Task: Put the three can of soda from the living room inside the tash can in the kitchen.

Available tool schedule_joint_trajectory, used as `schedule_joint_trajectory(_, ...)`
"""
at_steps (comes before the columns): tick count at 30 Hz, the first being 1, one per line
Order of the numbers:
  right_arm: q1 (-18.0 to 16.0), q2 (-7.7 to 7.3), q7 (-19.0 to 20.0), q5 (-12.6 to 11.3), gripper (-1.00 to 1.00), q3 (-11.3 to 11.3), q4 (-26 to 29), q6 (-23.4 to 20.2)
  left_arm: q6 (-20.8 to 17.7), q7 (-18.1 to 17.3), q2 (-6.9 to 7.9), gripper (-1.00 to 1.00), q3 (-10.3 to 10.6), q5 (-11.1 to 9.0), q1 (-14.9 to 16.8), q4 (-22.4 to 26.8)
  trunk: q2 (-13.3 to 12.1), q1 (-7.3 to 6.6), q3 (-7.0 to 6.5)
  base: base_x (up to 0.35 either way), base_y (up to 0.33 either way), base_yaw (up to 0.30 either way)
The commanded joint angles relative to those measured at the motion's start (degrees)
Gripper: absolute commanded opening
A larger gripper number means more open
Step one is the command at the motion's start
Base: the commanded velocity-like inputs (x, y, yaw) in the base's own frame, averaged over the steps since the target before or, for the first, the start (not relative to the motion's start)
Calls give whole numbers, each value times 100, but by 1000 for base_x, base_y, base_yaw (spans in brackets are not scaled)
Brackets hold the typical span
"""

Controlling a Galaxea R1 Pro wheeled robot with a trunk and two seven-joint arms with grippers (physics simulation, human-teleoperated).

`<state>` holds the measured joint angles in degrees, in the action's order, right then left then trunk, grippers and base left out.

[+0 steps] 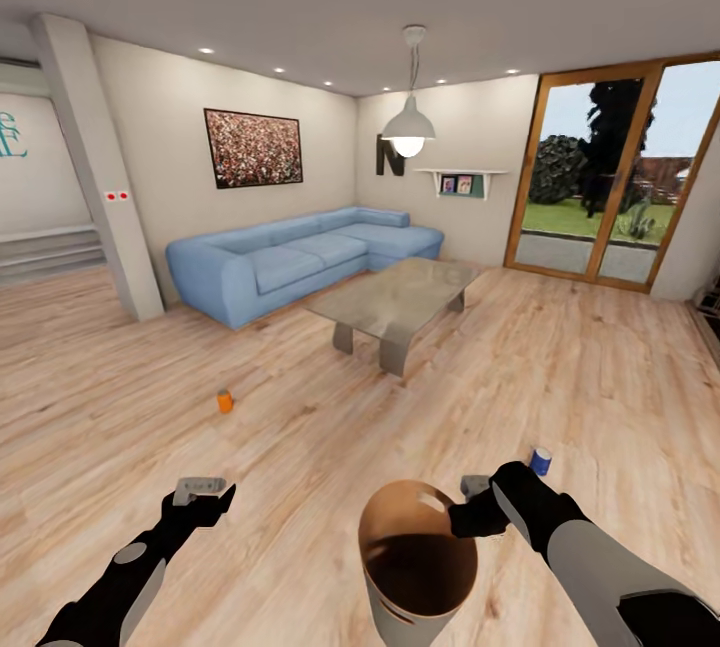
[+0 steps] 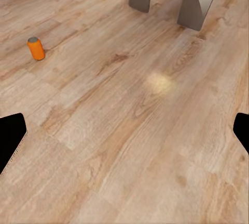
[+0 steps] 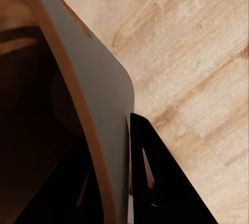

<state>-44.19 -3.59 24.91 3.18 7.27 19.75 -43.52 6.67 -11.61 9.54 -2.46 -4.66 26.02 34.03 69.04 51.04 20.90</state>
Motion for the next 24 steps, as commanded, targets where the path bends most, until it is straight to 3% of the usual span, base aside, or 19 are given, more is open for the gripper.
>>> schedule_joint_trajectory(1,-2,0,40,-109,-100,-31,5,-22,-3,0,2,100,0,0,0,-1,0,0,-1,283,216,-68)
schedule_joint_trajectory(24,-2,2,31,-123,-100,-44,12,-16,-6,-5,-3,100,0,1,0,2,0,0,-66,283,217,-213)
